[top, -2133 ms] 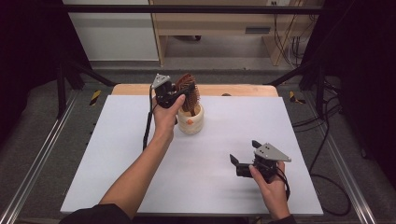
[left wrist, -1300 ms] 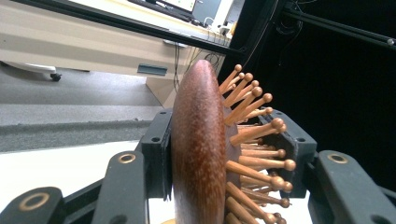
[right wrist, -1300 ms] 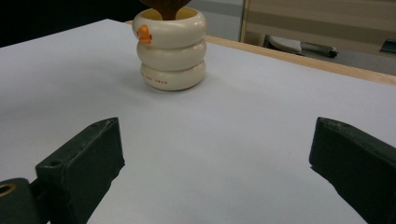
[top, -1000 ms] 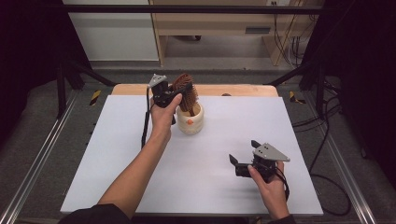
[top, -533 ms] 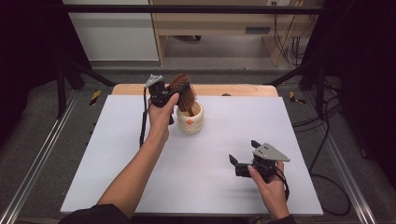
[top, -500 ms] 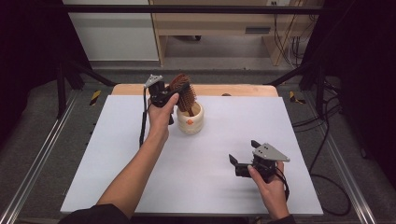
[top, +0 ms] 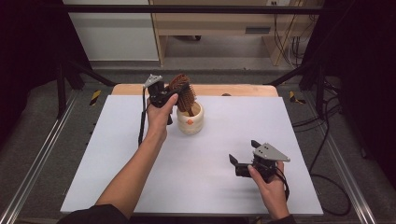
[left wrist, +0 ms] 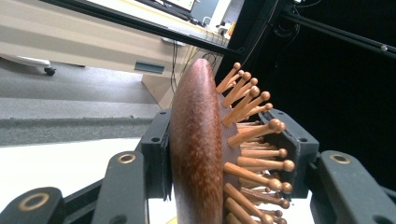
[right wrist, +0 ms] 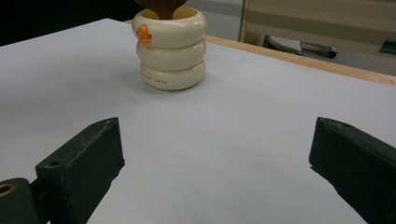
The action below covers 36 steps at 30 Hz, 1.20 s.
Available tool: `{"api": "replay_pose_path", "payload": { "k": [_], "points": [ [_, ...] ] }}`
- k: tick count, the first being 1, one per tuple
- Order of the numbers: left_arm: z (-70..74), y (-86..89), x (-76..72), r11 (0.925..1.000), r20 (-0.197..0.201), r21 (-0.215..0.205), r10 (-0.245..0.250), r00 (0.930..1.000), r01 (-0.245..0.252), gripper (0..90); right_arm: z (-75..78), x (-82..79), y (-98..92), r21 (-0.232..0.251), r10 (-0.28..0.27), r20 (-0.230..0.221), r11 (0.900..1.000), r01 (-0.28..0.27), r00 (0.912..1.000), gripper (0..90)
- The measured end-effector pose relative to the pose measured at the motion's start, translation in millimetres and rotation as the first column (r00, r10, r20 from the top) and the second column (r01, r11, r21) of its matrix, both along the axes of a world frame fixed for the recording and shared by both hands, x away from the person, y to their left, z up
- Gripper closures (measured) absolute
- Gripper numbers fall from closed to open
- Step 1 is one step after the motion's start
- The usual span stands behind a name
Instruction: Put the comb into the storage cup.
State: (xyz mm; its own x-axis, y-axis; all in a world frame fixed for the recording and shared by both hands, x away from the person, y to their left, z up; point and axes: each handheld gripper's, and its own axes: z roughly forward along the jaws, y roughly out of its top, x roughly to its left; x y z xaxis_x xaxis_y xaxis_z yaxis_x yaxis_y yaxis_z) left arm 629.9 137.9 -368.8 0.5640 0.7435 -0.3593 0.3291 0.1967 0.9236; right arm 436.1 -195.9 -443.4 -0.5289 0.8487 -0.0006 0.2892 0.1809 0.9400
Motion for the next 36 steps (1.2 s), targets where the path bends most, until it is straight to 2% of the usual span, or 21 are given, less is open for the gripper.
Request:
{"api": "replay_pose_path", "payload": {
  "k": [10,13,20,24,26,32,36],
  "points": [
    [-0.1,-0.3,-1.1,1.0000,0.001,0.003,0.007,1.0000,-0.007,47.6,1.6,-0.4,0.9,0.008,0.003,0.004,1.000,-0.003,1.0000,3.5],
    [1.8,0.6,-1.6,0.9996,-0.002,0.029,0.003,1.0000,-0.003,47.3,2.3,1.1,-0.8,0.022,0.002,0.003,1.000,-0.002,1.0000,3.4],
    [3.8,-3.1,-6.4,0.9988,0.000,0.042,0.025,0.9997,-0.025,47.0,1.9,1.4,-2.3,0.024,0.013,-0.002,1.000,-0.013,0.9999,3.3],
    [5.3,-2.8,-8.0,0.9974,-0.003,0.067,0.027,0.9996,-0.027,46.8,1.4,2.7,-3.2,0.030,0.002,-0.009,1.000,-0.002,1.0000,3.2],
    [5.0,-0.9,-7.4,0.9976,-0.011,0.061,0.032,0.9994,-0.032,46.6,0.8,4.0,-1.9,0.040,0.002,-0.018,0.999,-0.002,0.9998,3.3],
    [3.5,2.2,-5.7,0.9977,-0.018,0.056,0.039,0.9991,-0.038,46.3,0.0,5.2,0.6,0.028,0.013,-0.019,1.000,-0.013,0.9997,3.6],
    [5.5,1.1,-5.0,0.9968,-0.021,0.073,0.032,0.9993,-0.030,46.0,-0.4,6.1,0.1,0.029,0.011,-0.026,1.000,-0.010,0.9996,3.6]
  ]
}}
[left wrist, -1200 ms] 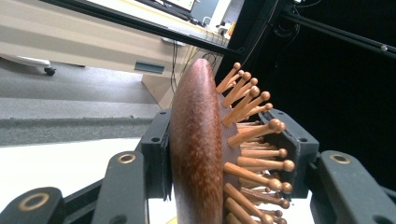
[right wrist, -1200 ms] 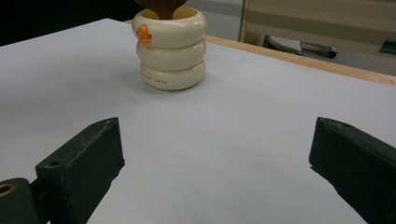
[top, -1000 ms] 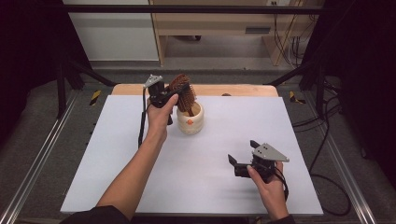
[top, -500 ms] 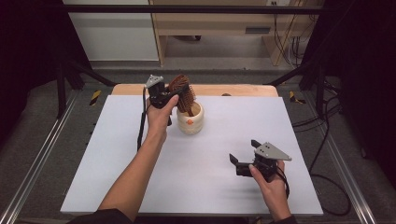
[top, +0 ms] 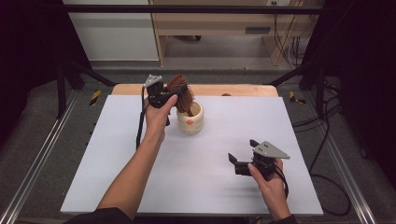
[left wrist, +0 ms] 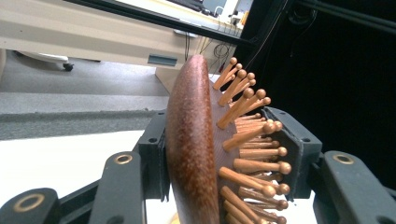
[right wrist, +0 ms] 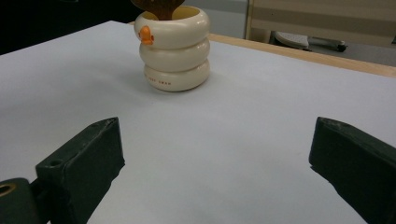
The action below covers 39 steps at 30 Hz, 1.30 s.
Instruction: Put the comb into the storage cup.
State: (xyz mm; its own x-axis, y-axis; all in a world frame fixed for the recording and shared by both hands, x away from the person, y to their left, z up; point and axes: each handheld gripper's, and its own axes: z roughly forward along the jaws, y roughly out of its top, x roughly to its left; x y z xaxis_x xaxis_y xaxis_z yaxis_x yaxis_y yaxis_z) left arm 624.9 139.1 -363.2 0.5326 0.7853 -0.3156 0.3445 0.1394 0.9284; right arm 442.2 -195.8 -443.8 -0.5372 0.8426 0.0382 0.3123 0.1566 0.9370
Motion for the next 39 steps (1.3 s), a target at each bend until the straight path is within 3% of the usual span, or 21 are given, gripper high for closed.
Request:
{"api": "replay_pose_path", "payload": {
  "k": [8,39],
  "points": [
    [-1.3,-0.9,5.5,0.9998,-0.004,-0.019,-0.002,1.0000,0.002,46.1,-0.6,1.7,0.0,-0.008,-0.003,-0.001,1.000,0.003,1.0000,3.8],
    [-8.1,5.0,12.8,0.9994,-0.001,-0.029,0.019,0.9998,-0.019,44.2,-1.8,2.0,1.2,-0.016,0.002,-0.009,1.000,-0.002,1.0000,3.8]
  ]
}}
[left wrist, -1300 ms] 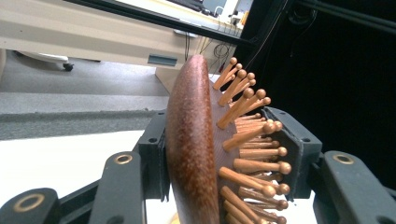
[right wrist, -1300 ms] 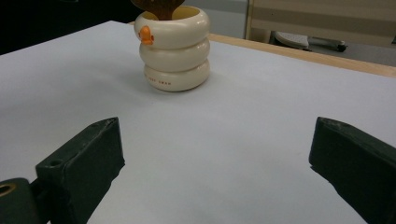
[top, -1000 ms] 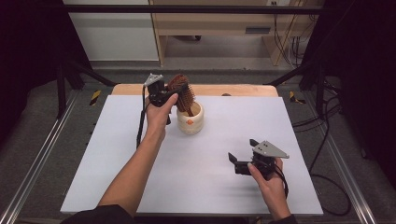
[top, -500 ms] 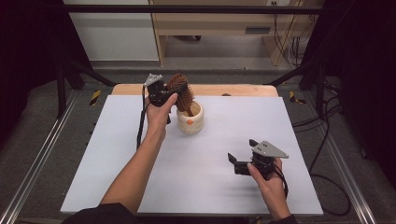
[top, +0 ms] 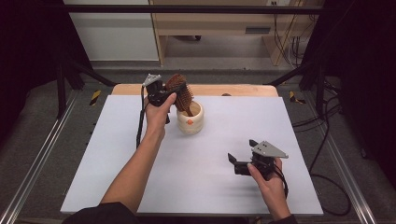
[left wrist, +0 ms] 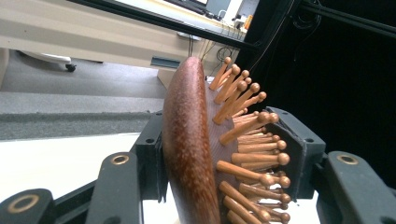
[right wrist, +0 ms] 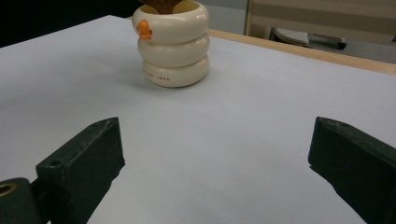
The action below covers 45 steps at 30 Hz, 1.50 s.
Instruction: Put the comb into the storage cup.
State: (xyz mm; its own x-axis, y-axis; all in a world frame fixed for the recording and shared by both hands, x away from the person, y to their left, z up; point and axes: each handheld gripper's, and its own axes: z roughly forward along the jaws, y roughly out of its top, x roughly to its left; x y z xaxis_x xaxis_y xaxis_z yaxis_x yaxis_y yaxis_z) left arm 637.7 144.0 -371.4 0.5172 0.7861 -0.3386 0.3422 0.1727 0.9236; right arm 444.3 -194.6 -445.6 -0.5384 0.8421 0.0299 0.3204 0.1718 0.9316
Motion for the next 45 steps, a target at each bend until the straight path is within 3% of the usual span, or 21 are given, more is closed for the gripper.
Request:
{"api": "replay_pose_path", "payload": {
  "k": [30,40,45],
  "points": [
    [-4.6,5.9,3.1,0.9996,-0.015,0.017,0.021,0.9997,-0.020,40.6,0.1,-0.1,-1.1,-0.004,-0.001,0.003,1.000,0.001,1.0000,3.6],
    [-6.2,7.1,1.9,0.9997,-0.005,0.012,0.021,0.9998,-0.021,39.4,0.1,-0.1,-1.4,-0.006,-0.003,0.002,1.000,0.003,1.0000,3.6],
    [-4.8,5.9,0.6,0.9994,0.012,0.026,0.022,0.9997,-0.023,33.1,-0.2,0.0,-0.6,-0.006,0.000,0.002,1.000,0.000,1.0000,3.6]
  ]
}}
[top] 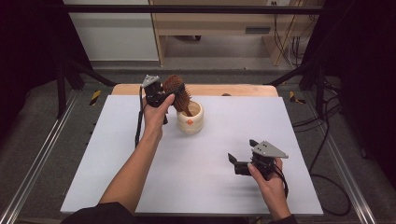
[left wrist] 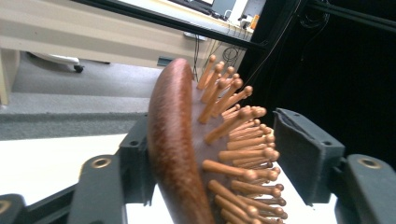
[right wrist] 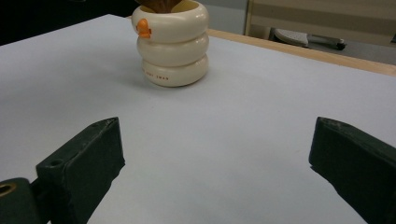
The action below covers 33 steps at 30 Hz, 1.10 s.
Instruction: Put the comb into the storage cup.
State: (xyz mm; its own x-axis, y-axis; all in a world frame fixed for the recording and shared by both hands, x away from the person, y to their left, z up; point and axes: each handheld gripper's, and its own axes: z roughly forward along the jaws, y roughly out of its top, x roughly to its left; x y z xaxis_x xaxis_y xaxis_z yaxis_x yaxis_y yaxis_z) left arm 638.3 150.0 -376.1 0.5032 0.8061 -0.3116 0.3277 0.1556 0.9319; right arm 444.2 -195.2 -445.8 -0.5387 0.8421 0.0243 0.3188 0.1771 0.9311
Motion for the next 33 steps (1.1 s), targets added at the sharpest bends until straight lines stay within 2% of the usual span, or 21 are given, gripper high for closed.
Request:
{"api": "replay_pose_path", "payload": {
  "k": [18,33],
  "points": [
    [-1.4,3.4,-1.6,0.9997,0.004,-0.007,0.022,0.9998,-0.022,20.5,-0.2,0.2,0.3,-0.001,-0.001,0.001,1.000,0.001,1.0000,3.6],
    [-0.7,0.4,-3.2,0.9995,0.008,0.012,0.028,0.9996,-0.028,9.4,-0.5,0.4,0.6,-0.003,0.002,0.001,1.000,-0.002,1.0000,3.6]
  ]
}}
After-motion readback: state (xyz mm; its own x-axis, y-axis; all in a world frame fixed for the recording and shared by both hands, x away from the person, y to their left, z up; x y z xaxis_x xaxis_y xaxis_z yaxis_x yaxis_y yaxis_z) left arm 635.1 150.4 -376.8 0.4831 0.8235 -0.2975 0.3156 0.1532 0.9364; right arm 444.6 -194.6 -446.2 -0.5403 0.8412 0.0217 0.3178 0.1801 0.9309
